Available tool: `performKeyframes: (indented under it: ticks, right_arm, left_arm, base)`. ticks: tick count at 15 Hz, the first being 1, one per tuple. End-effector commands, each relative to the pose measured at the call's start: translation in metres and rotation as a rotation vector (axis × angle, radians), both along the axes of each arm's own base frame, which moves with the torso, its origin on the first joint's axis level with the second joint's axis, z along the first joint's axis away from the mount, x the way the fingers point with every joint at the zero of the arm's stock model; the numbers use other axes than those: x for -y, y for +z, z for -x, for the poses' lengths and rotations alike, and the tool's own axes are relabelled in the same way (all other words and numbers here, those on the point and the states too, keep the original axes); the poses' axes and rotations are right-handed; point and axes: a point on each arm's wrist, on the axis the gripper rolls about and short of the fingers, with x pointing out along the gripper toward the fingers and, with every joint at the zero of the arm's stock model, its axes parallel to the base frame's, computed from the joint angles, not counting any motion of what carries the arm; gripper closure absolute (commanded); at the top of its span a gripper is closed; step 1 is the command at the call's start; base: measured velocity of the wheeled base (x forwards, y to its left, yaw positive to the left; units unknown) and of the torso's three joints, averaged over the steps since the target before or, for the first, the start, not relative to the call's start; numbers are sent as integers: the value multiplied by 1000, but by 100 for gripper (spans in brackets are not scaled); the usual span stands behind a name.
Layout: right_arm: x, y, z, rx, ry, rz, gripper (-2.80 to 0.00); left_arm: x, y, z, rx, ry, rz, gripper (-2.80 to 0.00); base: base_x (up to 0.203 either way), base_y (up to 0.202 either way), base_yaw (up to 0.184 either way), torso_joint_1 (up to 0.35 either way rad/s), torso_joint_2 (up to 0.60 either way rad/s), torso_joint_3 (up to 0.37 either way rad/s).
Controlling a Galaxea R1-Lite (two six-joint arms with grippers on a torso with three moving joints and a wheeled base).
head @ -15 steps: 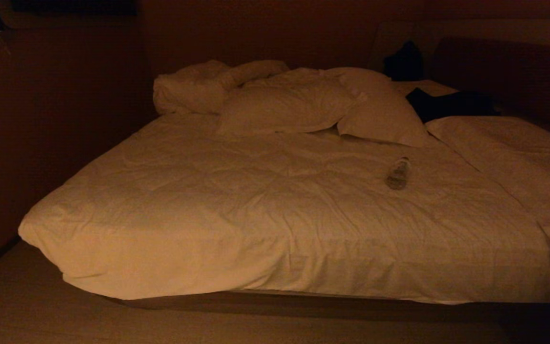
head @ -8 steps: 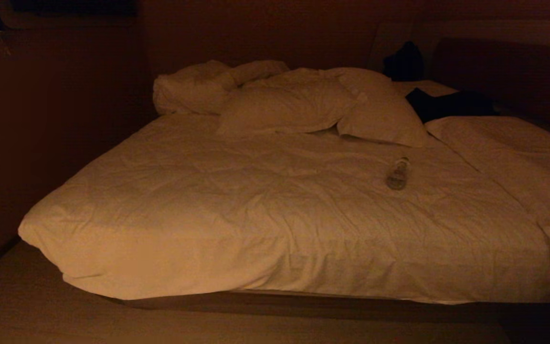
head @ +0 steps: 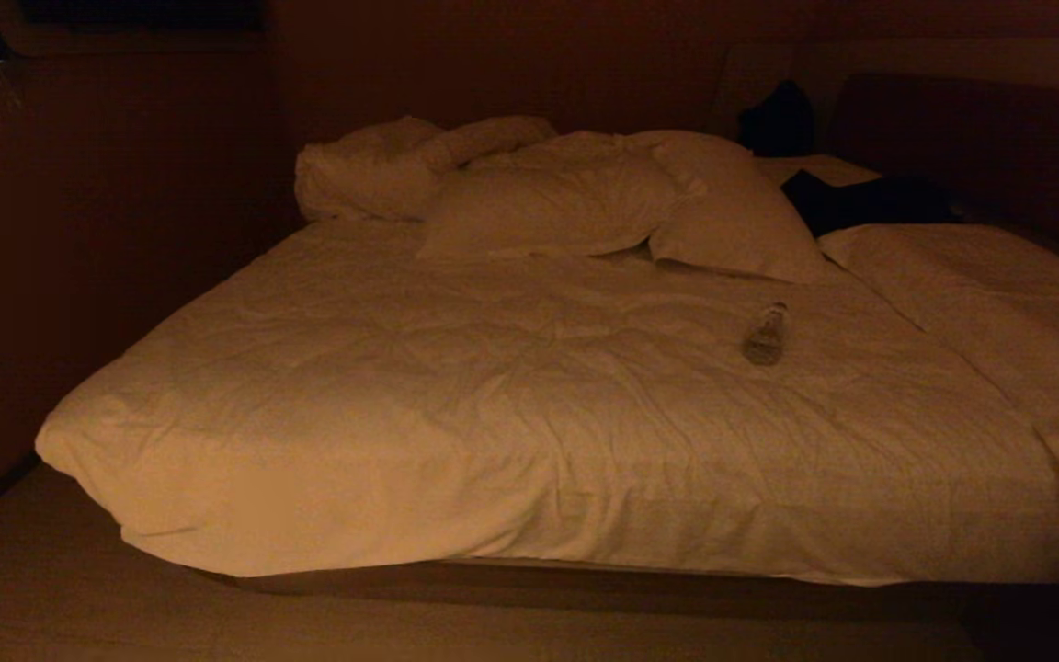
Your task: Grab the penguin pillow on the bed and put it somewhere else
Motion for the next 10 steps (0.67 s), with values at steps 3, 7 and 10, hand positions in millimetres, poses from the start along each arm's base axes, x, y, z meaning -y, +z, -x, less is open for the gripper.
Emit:
performKeyframes:
  ticks: [3, 7, 10]
  right_arm:
    - [2, -23, -23, -47, -135, 69, 0]
    - [3, -54, -49, -69, -253, 168, 0]
    - [3, -70, -57, -126, -246, 186, 0]
  left_arm:
    - [0, 0, 0, 0, 1, -1, 0]
    - [0, 0, 0, 0, 1, 0, 0]
    - [0, 0, 0, 0, 1, 0, 0]
  base:
    - [0, 0, 0, 0, 0, 0]
    - [0, 0, 0, 0, 0, 0]
    - [0, 0, 0, 0, 0, 0]
